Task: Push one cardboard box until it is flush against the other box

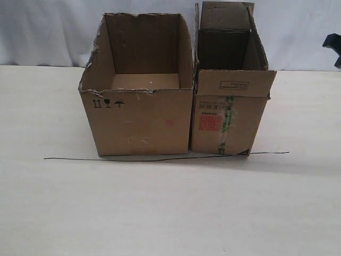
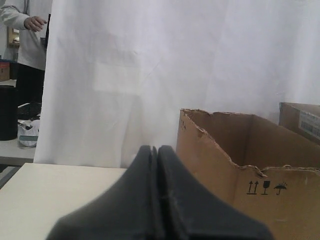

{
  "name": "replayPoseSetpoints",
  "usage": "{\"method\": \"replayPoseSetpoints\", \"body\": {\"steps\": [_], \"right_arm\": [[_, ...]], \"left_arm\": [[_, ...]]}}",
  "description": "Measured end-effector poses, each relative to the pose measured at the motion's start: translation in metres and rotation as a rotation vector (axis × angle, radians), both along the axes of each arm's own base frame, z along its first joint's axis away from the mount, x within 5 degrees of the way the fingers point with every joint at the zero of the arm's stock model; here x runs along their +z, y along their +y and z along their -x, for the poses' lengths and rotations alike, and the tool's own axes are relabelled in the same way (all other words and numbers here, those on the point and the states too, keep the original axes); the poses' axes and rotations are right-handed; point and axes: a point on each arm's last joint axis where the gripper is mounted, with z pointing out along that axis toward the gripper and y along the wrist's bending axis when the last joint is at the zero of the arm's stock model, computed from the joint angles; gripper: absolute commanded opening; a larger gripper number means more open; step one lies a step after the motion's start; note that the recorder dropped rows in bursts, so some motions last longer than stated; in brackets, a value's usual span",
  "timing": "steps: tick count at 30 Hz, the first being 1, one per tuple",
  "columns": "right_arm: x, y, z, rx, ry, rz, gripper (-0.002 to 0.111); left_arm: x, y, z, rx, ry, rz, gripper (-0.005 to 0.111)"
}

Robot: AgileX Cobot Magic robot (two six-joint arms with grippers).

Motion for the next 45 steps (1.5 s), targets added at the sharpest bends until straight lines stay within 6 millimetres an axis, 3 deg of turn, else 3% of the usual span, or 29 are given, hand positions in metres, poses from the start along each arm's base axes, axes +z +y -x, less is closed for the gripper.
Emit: {"method": "replayPoseSetpoints", "body": {"steps": [3, 6, 9, 14, 18, 24, 28, 37, 45], "right_arm": [[-0.019, 0.004, -0.054, 0.053, 0.099, -0.048, 0.005], [-0.034, 0.011, -0.090, 0.150, 0.167, -0.083, 0.005], [-0.046, 0.014, -0.114, 0.228, 0.229, -0.157, 0.005], [-0.070, -0.003, -0.141, 0.274, 0.312, -0.393, 0.005], [-0.096, -0.009, -0.149, 0.285, 0.346, -0.594, 0.005], [-0.122, 0.000, -0.155, 0.322, 0.335, -0.775, 0.005], [-0.127, 0.002, -0.158, 0.332, 0.308, -0.764, 0.005], [-0.132, 0.030, -0.161, 0.363, 0.298, -0.755, 0.005], [-0.131, 0.033, -0.163, 0.354, 0.283, -0.761, 0.005]], "left_arm": [[0.000, 0.000, 0.000, 0.000, 0.000, 0.000, 0.000], [0.000, 0.000, 0.000, 0.000, 0.000, 0.000, 0.000], [0.000, 0.000, 0.000, 0.000, 0.000, 0.000, 0.000], [0.000, 0.000, 0.000, 0.000, 0.000, 0.000, 0.000], [0.000, 0.000, 0.000, 0.000, 0.000, 0.000, 0.000], [0.000, 0.000, 0.000, 0.000, 0.000, 0.000, 0.000], [0.000, 0.000, 0.000, 0.000, 0.000, 0.000, 0.000], [0.000, 0.000, 0.000, 0.000, 0.000, 0.000, 0.000], [0.000, 0.000, 0.000, 0.000, 0.000, 0.000, 0.000]]}}
